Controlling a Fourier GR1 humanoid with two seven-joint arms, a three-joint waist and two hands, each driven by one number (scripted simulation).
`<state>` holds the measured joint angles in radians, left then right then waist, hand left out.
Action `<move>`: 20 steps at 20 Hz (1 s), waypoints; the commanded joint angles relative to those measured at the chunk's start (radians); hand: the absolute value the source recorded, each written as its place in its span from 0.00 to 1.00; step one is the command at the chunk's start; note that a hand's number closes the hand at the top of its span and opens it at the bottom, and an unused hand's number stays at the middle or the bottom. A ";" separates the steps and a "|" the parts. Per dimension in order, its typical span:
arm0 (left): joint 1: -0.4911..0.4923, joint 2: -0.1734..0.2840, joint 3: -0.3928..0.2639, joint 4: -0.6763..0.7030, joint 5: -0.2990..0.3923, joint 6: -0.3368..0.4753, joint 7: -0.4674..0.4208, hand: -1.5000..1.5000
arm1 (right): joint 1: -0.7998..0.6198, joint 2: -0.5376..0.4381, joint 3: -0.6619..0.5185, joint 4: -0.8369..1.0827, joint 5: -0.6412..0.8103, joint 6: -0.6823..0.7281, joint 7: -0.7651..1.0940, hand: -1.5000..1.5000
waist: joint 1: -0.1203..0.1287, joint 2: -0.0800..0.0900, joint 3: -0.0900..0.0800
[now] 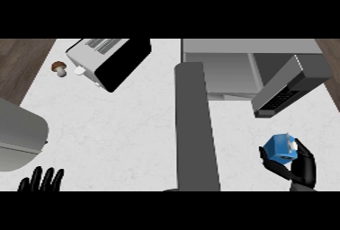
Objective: Pick up the milk, place it into the microwave and close the microwave
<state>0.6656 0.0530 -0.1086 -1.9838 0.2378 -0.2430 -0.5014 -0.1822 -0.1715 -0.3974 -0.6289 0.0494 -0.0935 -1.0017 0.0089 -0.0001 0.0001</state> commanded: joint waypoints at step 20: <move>-0.045 -0.013 0.003 0.046 0.001 -0.009 0.010 0.00 | -0.245 0.085 0.015 0.175 -0.004 -0.026 -0.144 1.00 | -0.005 0.000 0.000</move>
<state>0.6593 0.0566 -0.0996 -1.9813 0.2562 -0.2670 -0.4938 -0.4510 -0.0871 -0.3948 -0.4079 0.0567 -0.1419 -1.0760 0.0131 0.0019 0.0011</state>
